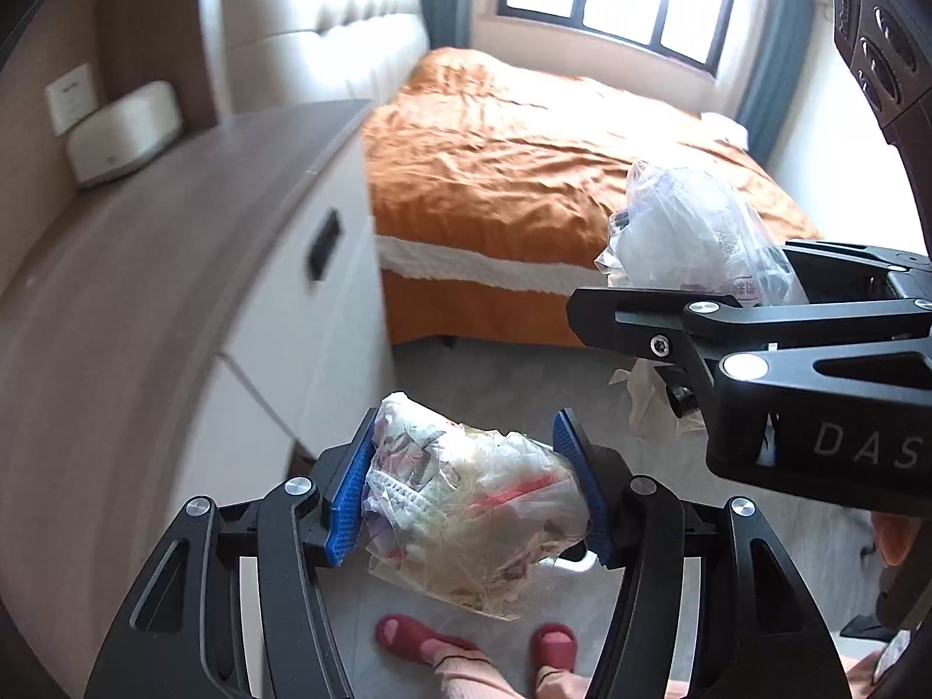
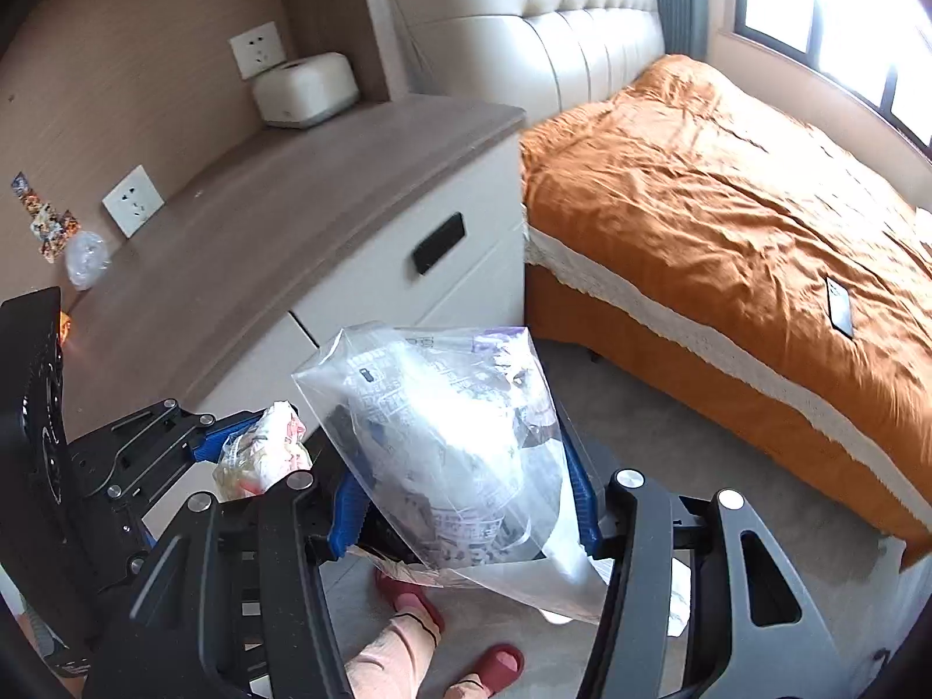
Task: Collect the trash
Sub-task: 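Carry both bags over the white bin and open both tools to drop them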
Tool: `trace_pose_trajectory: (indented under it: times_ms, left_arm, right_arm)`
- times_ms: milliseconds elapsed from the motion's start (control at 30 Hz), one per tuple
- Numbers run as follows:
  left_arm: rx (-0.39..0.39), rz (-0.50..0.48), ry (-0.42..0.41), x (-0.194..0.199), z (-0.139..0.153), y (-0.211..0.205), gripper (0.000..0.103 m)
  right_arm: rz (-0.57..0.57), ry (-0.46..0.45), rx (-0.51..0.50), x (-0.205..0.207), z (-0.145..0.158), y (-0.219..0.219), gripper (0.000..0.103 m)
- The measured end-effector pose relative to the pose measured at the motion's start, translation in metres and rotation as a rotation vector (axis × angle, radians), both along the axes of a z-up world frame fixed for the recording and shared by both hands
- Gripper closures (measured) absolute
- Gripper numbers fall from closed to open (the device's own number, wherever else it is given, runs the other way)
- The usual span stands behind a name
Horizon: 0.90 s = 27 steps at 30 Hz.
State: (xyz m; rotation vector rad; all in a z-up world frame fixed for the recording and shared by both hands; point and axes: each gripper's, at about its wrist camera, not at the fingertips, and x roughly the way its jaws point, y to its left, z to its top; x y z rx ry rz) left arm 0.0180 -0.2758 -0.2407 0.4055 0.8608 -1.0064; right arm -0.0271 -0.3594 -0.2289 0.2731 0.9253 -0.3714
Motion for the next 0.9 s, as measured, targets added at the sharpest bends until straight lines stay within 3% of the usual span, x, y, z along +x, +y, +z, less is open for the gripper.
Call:
trace_pose_trajectory:
  times_ms: [300,500,800,867,900]
  left_arm:
    - [0.026,-0.122,0.081,-0.024,-0.08,-0.053,0.045]
    - [0.039,-0.183,0.154,-0.031,-0.162,-0.081,0.045]
    - [0.126,-0.32,0.205,-0.045,-0.298,-0.124,0.045]
    - [0.131,-0.337,0.22,-0.047,-0.322,-0.131,0.035]
    - [0.138,-0.337,0.22,-0.047,-0.331,-0.134,0.025]
  right_arm:
    - [-0.149,0.09,0.012,-0.037,-0.078,-0.049,0.047]
    - [-0.232,0.158,0.041,-0.047,-0.159,-0.085,0.046]
    - [-0.328,0.242,0.12,-0.05,-0.294,-0.119,0.046]
    - [-0.328,0.254,0.132,-0.051,-0.318,-0.121,0.042]
    - [-0.326,0.262,0.153,-0.052,-0.332,-0.123,0.032]
